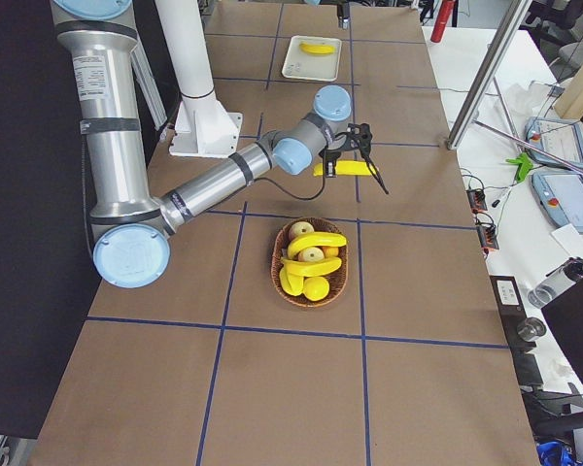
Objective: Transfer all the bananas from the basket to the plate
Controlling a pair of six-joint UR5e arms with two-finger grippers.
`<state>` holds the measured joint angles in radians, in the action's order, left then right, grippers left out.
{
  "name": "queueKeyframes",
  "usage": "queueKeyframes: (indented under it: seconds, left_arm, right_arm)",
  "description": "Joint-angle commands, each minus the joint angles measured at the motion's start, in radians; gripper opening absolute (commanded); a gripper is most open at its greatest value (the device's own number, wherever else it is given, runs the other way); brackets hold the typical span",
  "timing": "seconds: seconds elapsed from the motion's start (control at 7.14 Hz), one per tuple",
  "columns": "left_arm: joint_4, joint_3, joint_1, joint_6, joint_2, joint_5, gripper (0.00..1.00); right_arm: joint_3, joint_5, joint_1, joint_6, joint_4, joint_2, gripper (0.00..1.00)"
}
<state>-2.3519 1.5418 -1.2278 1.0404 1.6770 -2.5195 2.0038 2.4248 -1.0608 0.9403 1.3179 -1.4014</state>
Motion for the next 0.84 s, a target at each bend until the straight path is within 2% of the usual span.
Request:
queueKeyframes:
  seconds: [0.0, 0.28, 0.56, 0.7]
  left_arm:
    - [-0.024, 0.015, 0.146, 0.300, 0.128, 0.155, 0.96]
    - [-0.171, 0.014, 0.233, 0.654, 0.235, 0.180, 0.96]
    - [-0.228, 0.058, 0.360, 0.939, 0.350, 0.278, 0.96]
    - [-0.228, 0.067, 0.420, 1.022, 0.409, 0.350, 0.96]
  right_arm:
    - [-0.008, -0.128, 0.169, 0.298, -0.006, 0.201, 0.03]
    - [-0.007, -0.357, 0.344, 0.457, -0.015, 0.316, 0.03]
    - [-0.043, -0.511, 0.487, 0.617, -0.287, 0.309, 0.03]
    - [-0.068, -0.554, 0.531, 0.621, -0.348, 0.309, 0.03]
